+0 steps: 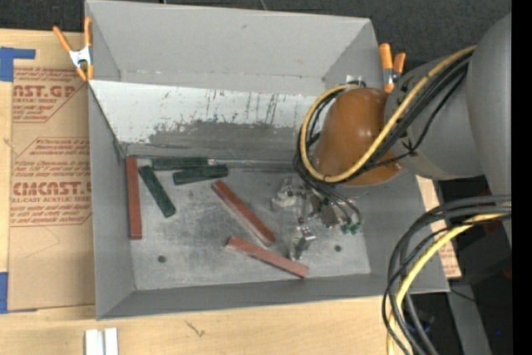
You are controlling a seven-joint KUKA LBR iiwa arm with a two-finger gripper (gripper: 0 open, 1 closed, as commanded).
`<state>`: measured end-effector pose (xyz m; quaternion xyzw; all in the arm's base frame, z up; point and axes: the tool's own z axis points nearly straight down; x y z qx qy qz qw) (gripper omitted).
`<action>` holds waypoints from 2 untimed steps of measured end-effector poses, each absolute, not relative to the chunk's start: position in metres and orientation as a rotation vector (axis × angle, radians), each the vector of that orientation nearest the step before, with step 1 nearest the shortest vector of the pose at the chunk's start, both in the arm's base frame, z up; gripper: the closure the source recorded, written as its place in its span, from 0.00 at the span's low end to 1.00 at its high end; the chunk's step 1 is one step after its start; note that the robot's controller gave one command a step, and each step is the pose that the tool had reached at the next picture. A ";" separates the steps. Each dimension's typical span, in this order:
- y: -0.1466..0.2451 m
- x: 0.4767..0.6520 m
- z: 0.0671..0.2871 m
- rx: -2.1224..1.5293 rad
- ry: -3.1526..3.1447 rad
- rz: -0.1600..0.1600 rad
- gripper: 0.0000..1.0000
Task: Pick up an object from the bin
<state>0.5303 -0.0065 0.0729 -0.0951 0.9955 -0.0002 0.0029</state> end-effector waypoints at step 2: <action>0.038 0.517 0.076 -0.122 3.128 0.000 1.00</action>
Offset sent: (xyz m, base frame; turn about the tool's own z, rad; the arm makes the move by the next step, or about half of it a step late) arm -0.0175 0.0447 -0.0029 0.1126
